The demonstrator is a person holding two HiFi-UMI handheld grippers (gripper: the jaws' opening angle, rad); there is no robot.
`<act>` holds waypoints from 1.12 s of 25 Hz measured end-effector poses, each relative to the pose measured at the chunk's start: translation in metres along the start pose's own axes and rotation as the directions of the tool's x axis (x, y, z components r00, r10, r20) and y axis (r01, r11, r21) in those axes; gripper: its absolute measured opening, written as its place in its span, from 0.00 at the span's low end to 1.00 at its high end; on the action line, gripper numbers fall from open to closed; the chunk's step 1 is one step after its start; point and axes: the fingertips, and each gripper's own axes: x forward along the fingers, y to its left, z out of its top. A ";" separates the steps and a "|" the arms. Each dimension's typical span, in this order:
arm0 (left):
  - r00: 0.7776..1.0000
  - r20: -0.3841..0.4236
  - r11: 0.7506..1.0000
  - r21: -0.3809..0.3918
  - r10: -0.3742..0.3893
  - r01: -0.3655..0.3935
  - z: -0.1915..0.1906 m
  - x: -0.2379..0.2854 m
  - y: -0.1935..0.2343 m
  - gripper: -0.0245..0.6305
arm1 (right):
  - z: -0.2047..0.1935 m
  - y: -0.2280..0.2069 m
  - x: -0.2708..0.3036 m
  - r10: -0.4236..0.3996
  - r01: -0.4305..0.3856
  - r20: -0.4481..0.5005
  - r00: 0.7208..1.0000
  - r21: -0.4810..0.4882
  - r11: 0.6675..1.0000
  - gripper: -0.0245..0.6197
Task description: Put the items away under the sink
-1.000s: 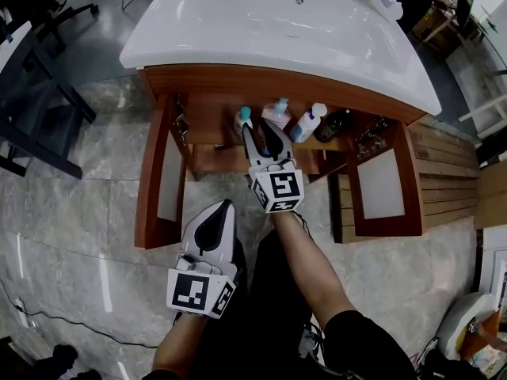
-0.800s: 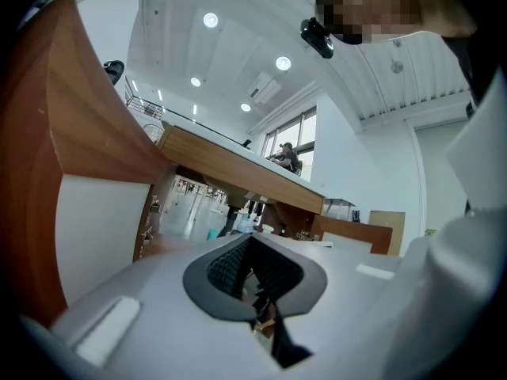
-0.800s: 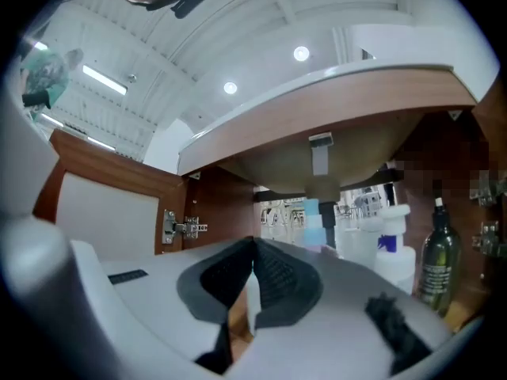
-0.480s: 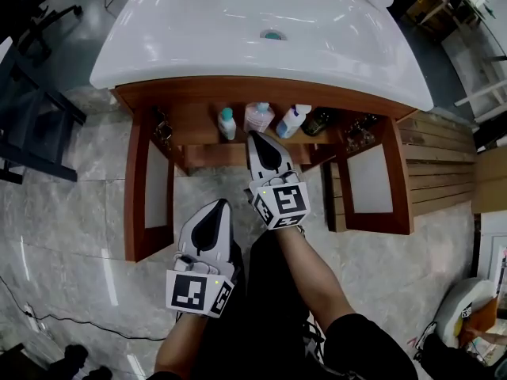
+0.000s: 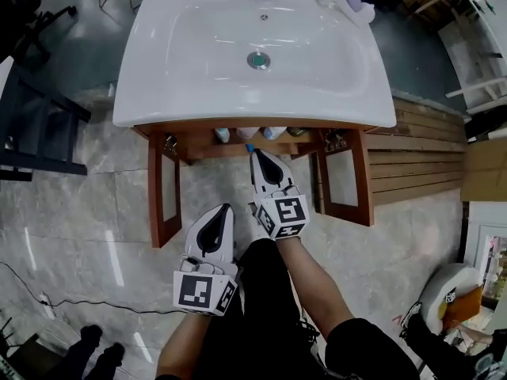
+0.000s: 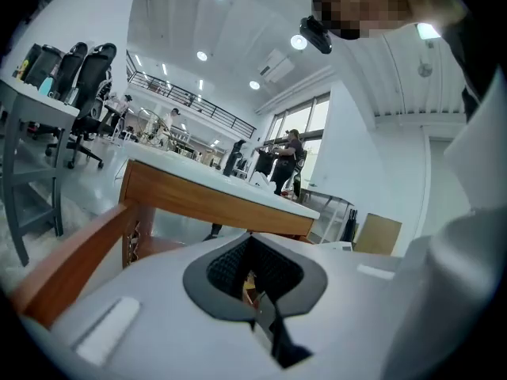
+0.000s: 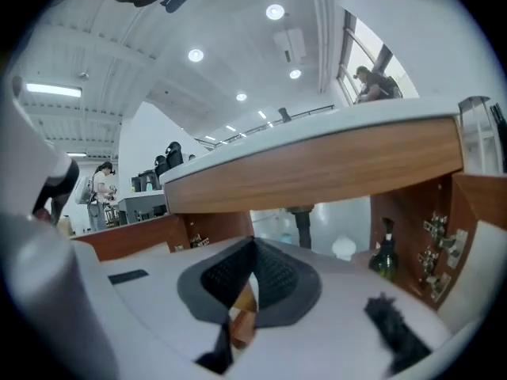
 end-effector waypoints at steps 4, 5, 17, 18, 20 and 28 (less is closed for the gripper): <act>0.999 -0.026 1.000 -0.009 0.026 -0.026 0.044 -0.015 -0.007 0.04 | 0.031 0.008 -0.024 -0.020 0.022 -0.049 0.999 0.023 0.999 0.06; 0.999 -0.032 1.000 -0.011 0.029 -0.029 0.056 -0.019 -0.011 0.04 | 0.039 0.011 -0.032 -0.023 0.025 -0.061 0.998 0.031 0.999 0.06; 0.999 -0.045 1.000 -0.012 0.016 -0.016 0.195 -0.081 -0.080 0.04 | 0.154 0.055 -0.128 -0.038 0.051 -0.160 0.986 0.079 0.996 0.06; 0.999 -0.051 1.000 -0.015 0.014 -0.015 0.203 -0.087 -0.086 0.04 | 0.165 0.059 -0.137 -0.039 0.054 -0.163 0.986 0.084 0.995 0.06; 0.998 -0.061 1.000 -0.015 0.008 -0.009 0.219 -0.098 -0.099 0.04 | 0.188 0.067 -0.156 -0.040 0.056 -0.171 0.984 0.092 0.994 0.06; 0.996 -0.088 1.000 -0.021 -0.012 0.010 0.255 -0.136 -0.138 0.04 | 0.250 0.085 -0.236 -0.069 0.089 -0.183 0.981 0.103 0.991 0.06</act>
